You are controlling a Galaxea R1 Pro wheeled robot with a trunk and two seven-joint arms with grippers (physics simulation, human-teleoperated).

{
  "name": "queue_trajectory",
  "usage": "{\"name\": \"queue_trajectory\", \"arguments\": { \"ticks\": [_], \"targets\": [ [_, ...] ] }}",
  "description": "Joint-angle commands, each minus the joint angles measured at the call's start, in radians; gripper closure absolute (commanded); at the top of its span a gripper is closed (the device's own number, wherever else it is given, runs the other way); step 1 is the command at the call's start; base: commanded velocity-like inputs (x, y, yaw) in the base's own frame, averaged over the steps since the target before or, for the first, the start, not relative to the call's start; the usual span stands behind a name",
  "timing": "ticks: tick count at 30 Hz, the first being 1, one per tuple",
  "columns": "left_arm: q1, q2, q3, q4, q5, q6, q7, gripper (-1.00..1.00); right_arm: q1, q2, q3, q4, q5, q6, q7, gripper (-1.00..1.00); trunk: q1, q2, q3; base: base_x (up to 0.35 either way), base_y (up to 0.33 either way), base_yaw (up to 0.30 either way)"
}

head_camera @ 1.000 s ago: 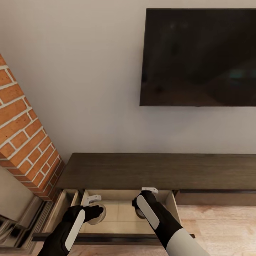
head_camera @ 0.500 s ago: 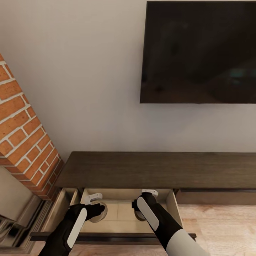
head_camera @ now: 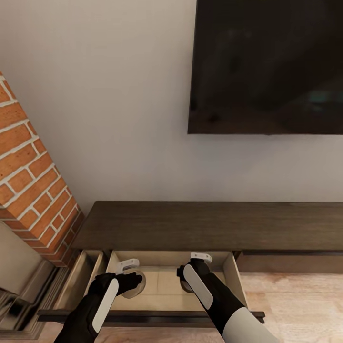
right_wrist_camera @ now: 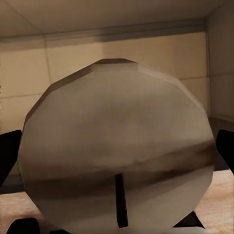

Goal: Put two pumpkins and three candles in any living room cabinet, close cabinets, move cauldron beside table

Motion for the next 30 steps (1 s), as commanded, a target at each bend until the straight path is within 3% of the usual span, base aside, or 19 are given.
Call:
{"name": "queue_trajectory", "arguments": {
  "ticks": [1, 30],
  "targets": [
    [0.0, 0.0, 0.0, 0.0, -0.002, 0.0, 0.002, 1.0, 0.0, 0.0, 0.0, 0.0, 0.001, 0.0, 0.0, 1.0, 0.004, -0.007, -0.003, 0.0, 0.0, 0.0],
    [0.0, 0.003, 0.003, 0.0, -0.003, 0.0, 0.001, 1.0, 0.0, 0.0, 0.021, 0.0, 0.001, -0.001, 0.008, 1.0, 0.115, -0.21, -0.094, 0.0, 0.0, 0.0]
  ]
}}
